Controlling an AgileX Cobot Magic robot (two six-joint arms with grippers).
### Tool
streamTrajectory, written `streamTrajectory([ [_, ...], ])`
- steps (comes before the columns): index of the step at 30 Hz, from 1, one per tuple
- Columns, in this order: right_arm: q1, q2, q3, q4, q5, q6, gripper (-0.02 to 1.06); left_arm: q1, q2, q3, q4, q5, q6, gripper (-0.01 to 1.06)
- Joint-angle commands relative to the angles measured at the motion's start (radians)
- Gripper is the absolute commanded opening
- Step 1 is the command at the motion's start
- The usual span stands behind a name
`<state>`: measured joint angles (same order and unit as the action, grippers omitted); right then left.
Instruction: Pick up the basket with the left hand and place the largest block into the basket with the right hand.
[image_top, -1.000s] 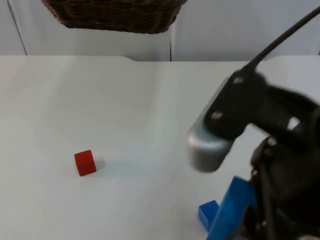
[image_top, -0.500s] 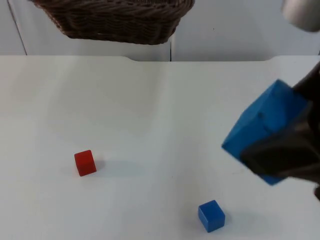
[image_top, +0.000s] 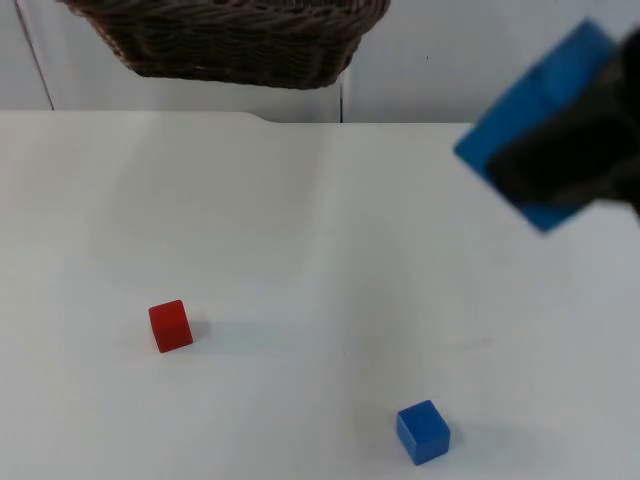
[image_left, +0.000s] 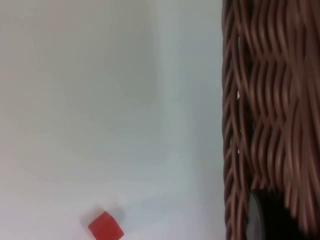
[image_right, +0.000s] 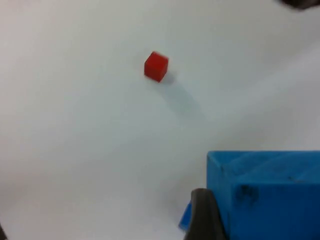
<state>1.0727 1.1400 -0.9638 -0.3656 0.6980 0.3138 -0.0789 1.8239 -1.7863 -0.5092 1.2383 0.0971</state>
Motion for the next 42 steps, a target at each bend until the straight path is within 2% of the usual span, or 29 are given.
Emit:
streamTrajectory([
  [1, 0.006, -0.007, -0.050, -0.029, 0.021, 0.004, 0.00, -0.001, -0.008, -0.003, -0.027, -0.017, 0.002, 0.00],
  [3, 0.004, -0.005, -0.129, -0.072, 0.068, 0.005, 0.00, -0.001, -0.008, -0.003, -0.027, -0.017, 0.002, 0.00],
  [6, 0.004, -0.005, -0.209, -0.123, 0.086, 0.016, 0.00, -0.001, -0.008, -0.003, -0.027, -0.017, 0.002, 0.00],
  [13, 0.004, 0.042, -0.345, -0.140, 0.099, 0.015, 0.00, -0.001, -0.008, -0.003, -0.027, -0.017, 0.002, 0.00],
  [19, 0.002, 0.195, -0.512, -0.204, 0.176, 0.011, 0.00, -0.001, -0.008, -0.003, -0.027, -0.017, 0.002, 0.00],
  [23, -0.057, 0.316, -0.650, -0.201, 0.202, 0.011, 0.00, -0.001, -0.008, -0.003, -0.027, -0.017, 0.002, 0.00],
  [24, -0.057, 0.316, -0.650, -0.201, 0.202, 0.011, 0.00, -0.001, -0.008, -0.003, -0.027, -0.017, 0.002, 0.00],
  [26, -0.111, 0.369, -0.705, -0.169, 0.201, 0.006, 0.00, -0.001, -0.008, -0.003, -0.027, -0.017, 0.002, 0.00],
  [28, -0.181, 0.412, -0.760, -0.090, 0.191, -0.046, 0.00, -0.001, -0.008, -0.003, -0.027, -0.017, 0.002, 0.00],
  [29, -0.181, 0.412, -0.760, -0.090, 0.191, -0.046, 0.00, -0.001, -0.008, -0.003, -0.027, -0.017, 0.002, 0.00],
  [30, -0.212, 0.436, -0.783, -0.020, 0.185, -0.095, 0.00, -0.001, -0.008, -0.003, -0.027, -0.017, 0.002, 0.00],
  [31, -0.270, 0.473, -0.822, 0.092, 0.174, -0.163, 0.00, -0.001, -0.008, -0.003, -0.027, -0.017, 0.002, 0.00],
  [33, -0.328, 0.523, -0.866, 0.191, 0.172, -0.224, 0.00, -0.001, -0.008, -0.003, -0.025, -0.017, 0.002, 0.00],
  [34, -0.328, 0.523, -0.866, 0.191, 0.172, -0.224, 0.00, -0.001, -0.008, -0.003, -0.025, -0.017, 0.002, 0.00],
  [38, -0.386, 0.632, -0.942, 0.295, 0.153, -0.314, 0.00, -0.001, -0.006, -0.003, -0.024, -0.017, 0.002, 0.00],
  [42, -0.391, 0.711, -1.004, 0.324, 0.112, -0.348, 0.00, -0.001, -0.002, -0.003, -0.024, -0.017, 0.002, 0.00],
])
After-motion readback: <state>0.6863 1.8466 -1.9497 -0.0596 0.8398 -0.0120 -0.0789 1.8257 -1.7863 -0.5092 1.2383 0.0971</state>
